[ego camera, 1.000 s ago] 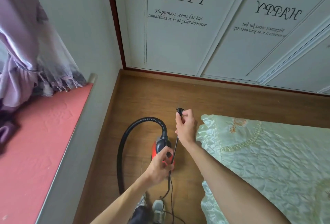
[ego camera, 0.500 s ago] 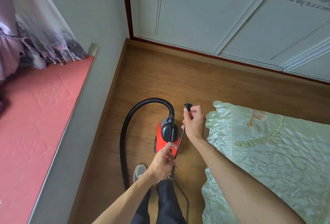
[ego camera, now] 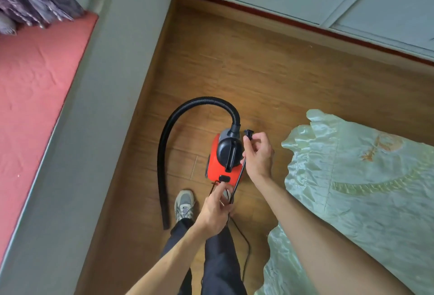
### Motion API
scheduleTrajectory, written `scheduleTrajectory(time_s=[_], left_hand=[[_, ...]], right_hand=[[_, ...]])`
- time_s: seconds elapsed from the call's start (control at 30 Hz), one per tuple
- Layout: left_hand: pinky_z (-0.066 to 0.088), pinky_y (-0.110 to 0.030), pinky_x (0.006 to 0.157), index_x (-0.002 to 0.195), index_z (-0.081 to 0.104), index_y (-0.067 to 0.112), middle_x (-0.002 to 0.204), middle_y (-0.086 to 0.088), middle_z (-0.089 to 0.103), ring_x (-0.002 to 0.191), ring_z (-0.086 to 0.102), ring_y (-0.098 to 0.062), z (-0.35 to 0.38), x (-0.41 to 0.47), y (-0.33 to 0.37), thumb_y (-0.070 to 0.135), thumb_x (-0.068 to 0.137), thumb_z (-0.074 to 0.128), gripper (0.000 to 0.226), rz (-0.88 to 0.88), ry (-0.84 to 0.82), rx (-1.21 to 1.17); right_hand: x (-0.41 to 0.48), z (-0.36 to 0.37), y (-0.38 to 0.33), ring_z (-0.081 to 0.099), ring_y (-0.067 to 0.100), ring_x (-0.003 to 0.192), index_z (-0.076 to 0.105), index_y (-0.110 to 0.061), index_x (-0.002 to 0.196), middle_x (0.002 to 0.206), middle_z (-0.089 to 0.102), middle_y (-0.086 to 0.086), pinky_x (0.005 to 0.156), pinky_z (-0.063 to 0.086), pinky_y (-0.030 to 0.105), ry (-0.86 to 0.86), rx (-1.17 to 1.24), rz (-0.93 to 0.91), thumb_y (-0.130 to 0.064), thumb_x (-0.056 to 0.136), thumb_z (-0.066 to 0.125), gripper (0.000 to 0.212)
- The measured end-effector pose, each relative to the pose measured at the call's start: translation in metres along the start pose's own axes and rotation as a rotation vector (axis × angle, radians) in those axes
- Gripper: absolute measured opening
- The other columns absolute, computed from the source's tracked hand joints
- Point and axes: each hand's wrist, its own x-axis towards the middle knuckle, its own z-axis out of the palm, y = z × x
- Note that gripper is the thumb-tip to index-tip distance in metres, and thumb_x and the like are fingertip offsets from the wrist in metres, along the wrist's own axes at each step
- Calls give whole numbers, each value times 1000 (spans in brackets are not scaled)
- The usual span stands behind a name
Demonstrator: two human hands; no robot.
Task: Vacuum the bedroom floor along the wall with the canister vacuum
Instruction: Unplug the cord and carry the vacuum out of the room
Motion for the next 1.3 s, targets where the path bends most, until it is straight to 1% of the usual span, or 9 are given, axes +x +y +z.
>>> scheduleTrajectory(time_s=[0.1, 0.23, 0.4, 0.57, 0.73, 0.87, 1.0, 1.17, 1.3], left_hand=[[43, -25, 47, 100, 47, 32, 74, -5, 49, 56, 58, -17, 23, 12, -13, -12, 83, 50, 47, -56, 13, -21], [47, -28, 56, 98, 46, 41, 70, 0, 51, 65, 65, -26, 47, 31, -33, -10, 84, 51, 54, -81, 20, 9], [51, -26, 63, 104, 46, 33, 72, 1, 51, 68, 67, -23, 66, 57, -59, -8, 85, 52, 46, -77, 16, 28], [47, -20, 54, 100, 44, 41, 72, 1, 51, 60, 64, -14, 77, 90, -92, -7, 87, 52, 51, -118, 16, 49], [43, -15, 55, 100, 43, 36, 78, -18, 60, 48, 54, -3, 80, 123, -121, -8, 85, 49, 47, -129, 12, 94], [39, -13, 51, 106, 47, 23, 75, -16, 62, 47, 52, -3, 83, 149, -141, -8, 86, 48, 37, -137, -1, 96], [41, -19, 46, 98, 47, 28, 67, -8, 60, 47, 50, -9, 83, 171, -161, -6, 86, 51, 36, -148, 31, 51], [50, -27, 53, 87, 49, 33, 68, 0, 54, 68, 67, -29, 81, 194, -183, -3, 86, 60, 38, -186, 72, 59], [44, -20, 55, 87, 52, 29, 70, -3, 62, 64, 65, -20, 81, 210, -198, -2, 85, 61, 33, -224, 71, 54]], right_hand=[[8, 1, 26, 52, 15, 36, 50, -12, 93, 53, 56, 0, 40, 49, 41, -30, 5, 50, -19, 98, 59, 13], [21, 3, 61, 55, 18, 38, 51, -10, 97, 55, 58, 0, 44, 51, 43, -56, -21, 68, -23, 98, 59, 15], [41, 15, 113, 56, 19, 39, 50, -13, 98, 56, 58, 0, 47, 53, 46, -87, -22, 105, -26, 98, 58, 15], [59, 38, 161, 59, 17, 43, 55, -18, 96, 62, 60, 0, 53, 54, 46, -90, -60, 55, -31, 96, 61, 14], [76, 63, 197, 64, 24, 60, 56, -28, 93, 64, 57, -9, 63, 54, 49, -61, -88, 37, -47, 90, 57, 20], [92, 79, 219, 65, 26, 61, 58, -21, 93, 65, 57, -7, 65, 53, 47, -34, -139, 53, -37, 92, 61, 17], [107, 96, 236, 63, 27, 62, 58, -15, 94, 66, 58, -6, 65, 53, 46, -50, -142, 54, -29, 93, 63, 15], [120, 112, 247, 54, 16, 70, 58, -9, 99, 69, 52, -13, 68, 42, 31, -68, -184, 48, -25, 95, 62, 17], [130, 122, 259, 57, 20, 76, 57, -13, 93, 72, 55, -9, 73, 47, 35, -61, -188, 50, -26, 93, 64, 14]])
